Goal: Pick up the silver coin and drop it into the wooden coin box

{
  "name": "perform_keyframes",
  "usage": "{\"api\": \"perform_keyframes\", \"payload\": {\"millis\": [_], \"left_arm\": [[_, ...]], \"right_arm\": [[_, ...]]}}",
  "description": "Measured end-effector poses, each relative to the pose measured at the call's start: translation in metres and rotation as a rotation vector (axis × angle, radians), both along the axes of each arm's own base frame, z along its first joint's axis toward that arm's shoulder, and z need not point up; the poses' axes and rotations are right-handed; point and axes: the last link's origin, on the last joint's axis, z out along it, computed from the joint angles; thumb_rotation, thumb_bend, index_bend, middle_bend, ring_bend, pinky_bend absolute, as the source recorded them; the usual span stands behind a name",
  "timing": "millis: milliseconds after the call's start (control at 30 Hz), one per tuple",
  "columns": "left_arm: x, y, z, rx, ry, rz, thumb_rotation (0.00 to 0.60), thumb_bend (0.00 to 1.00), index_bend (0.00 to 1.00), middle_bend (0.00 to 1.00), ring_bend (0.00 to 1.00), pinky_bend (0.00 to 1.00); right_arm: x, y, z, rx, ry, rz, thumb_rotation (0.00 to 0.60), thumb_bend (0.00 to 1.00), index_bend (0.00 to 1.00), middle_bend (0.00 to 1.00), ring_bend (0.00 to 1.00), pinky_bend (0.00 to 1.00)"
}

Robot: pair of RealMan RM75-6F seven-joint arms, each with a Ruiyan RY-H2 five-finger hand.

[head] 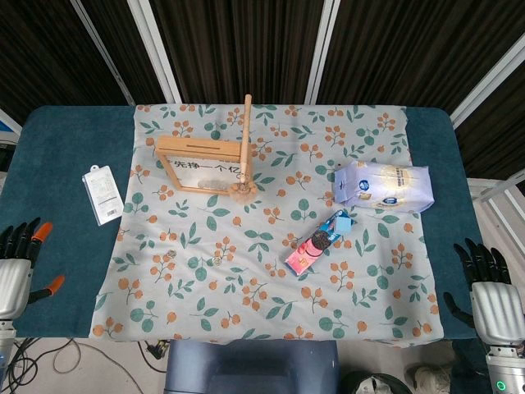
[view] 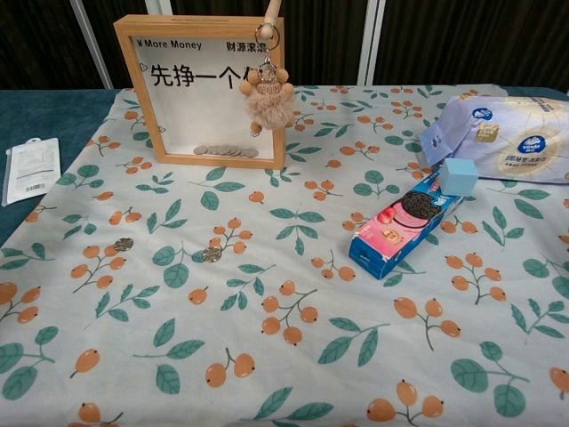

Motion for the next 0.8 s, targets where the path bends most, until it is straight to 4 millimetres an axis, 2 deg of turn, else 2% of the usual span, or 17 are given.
{"api": "perform_keyframes", "payload": {"millis": [367,533,800], "left_arm": [[0.0001,0.0005,-0.002,-0.009,0.0,0.003,0.6,0.16,0.1,0.0,0.0,0.02],[-0.0009,0.0016,-0.0028,-0.013,0.0,0.006,0.6,0.11,0.1,0.0,0.0,0.02],[-0.0021,0.0029,-0.0047,-0.015,0.008,0.018,0.6,0.11,0.12,0.0,0.0,0.02]], "right_arm": [[-0.001,0.0005,0.0006,0.003,-0.008,-0.016,0.6,0.37,0.1,0.05,0.0,0.0],[-0.001,0.0006,0.0006,0.004,-0.008,-0.02,0.6,0.37,0.1,0.05,0.0,0.0],[-0.0012,0.0007,0.0015,0.001,-0.012,-0.028,0.6,0.37,0.1,0.05,0.0,0.0]]}}
